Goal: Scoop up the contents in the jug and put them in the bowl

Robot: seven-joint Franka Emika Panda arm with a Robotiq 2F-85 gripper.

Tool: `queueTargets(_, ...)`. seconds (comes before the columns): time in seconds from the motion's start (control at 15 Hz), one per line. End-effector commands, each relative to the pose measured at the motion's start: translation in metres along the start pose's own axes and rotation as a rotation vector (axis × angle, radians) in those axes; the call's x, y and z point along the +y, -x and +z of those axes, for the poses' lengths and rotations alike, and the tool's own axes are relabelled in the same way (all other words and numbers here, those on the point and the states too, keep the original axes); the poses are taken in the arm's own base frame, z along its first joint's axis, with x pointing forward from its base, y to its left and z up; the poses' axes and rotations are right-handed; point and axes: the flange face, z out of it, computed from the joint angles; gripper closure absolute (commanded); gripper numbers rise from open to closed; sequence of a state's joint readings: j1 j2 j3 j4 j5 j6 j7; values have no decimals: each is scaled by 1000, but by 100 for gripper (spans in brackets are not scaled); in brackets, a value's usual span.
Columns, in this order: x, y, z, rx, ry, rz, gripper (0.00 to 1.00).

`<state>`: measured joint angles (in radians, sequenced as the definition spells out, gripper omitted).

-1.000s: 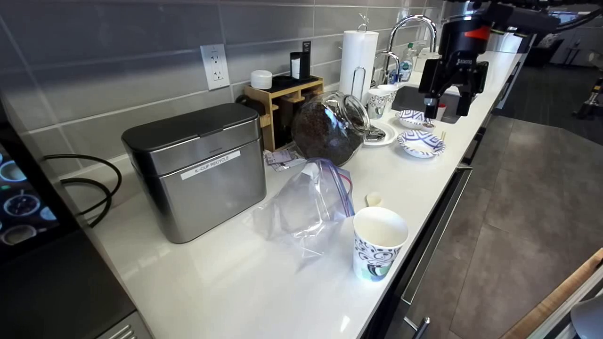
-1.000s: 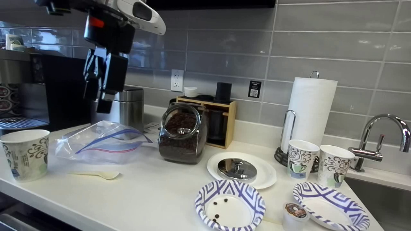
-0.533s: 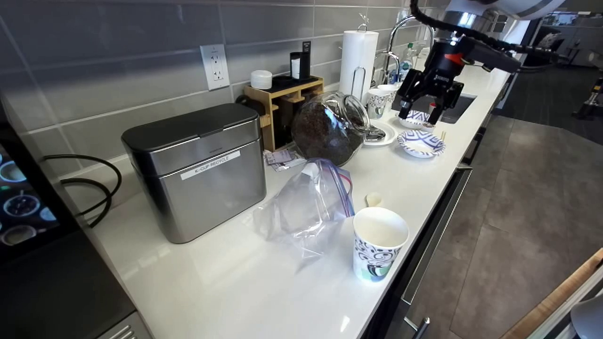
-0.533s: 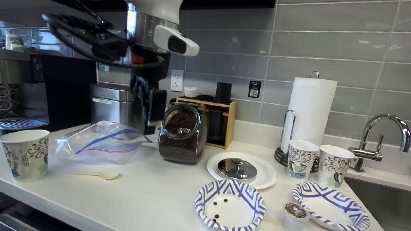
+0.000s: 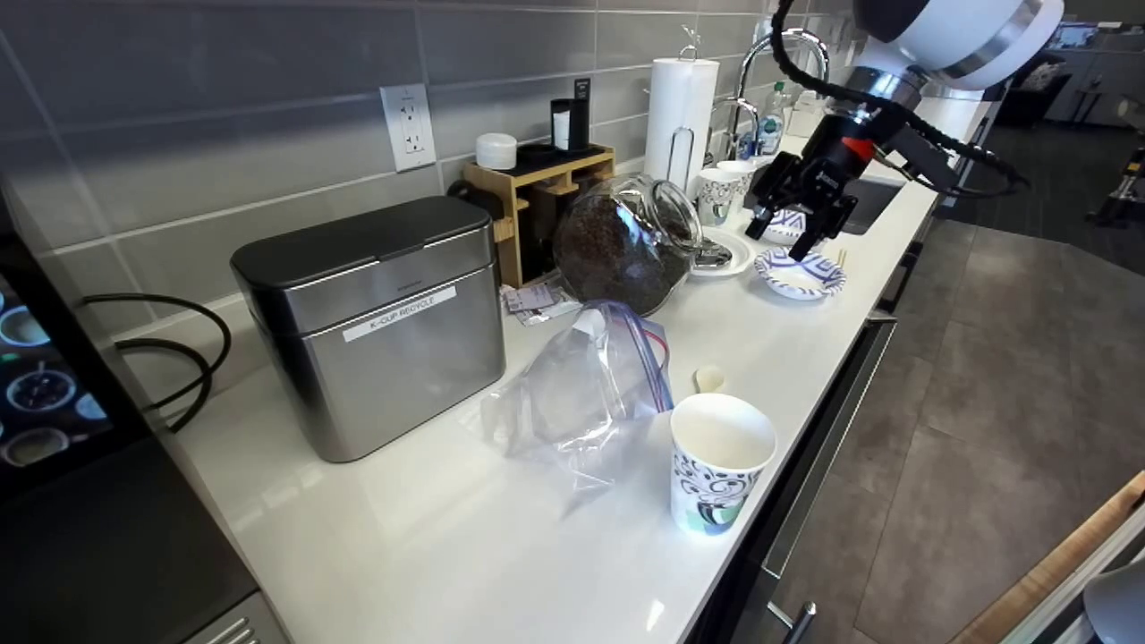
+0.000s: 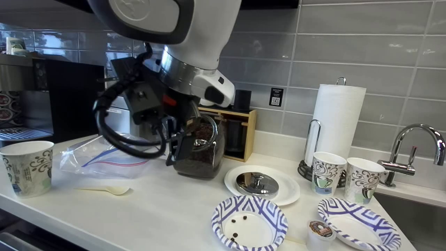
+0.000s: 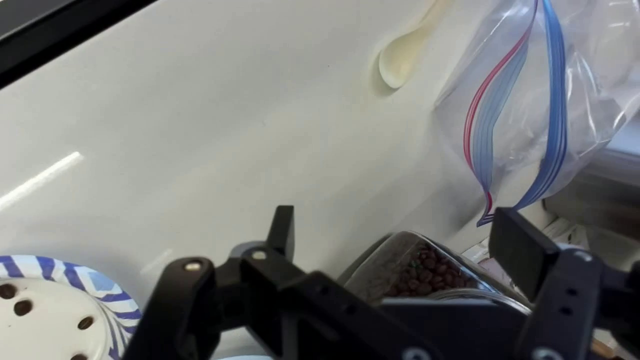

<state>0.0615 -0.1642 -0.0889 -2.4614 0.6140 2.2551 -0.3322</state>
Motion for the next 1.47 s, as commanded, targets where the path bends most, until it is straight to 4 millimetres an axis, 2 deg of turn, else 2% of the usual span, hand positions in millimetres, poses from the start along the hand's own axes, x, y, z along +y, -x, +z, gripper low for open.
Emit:
queueTargets(0.0, 19, -10, 13, -28, -107, -56, 0)
queueTargets(0.07, 25, -10, 17, -41, -123, -62, 0)
queueTargets(0.13, 16, -3, 10, -17, -69, -44, 0)
queueTargets(0.33, 25, -7, 15, -31, -91, -56, 0)
queueTargets(0.6, 25, -8, 16, -31, -91, -57, 0)
queueTargets(0.87, 30, -17, 18, 30, -93, -144, 0)
queueTargets(1.13, 36, -31, 15, 84, -215, -223, 0)
queueTargets(1.4, 47, -46, 20, 46, -286, -269, 0)
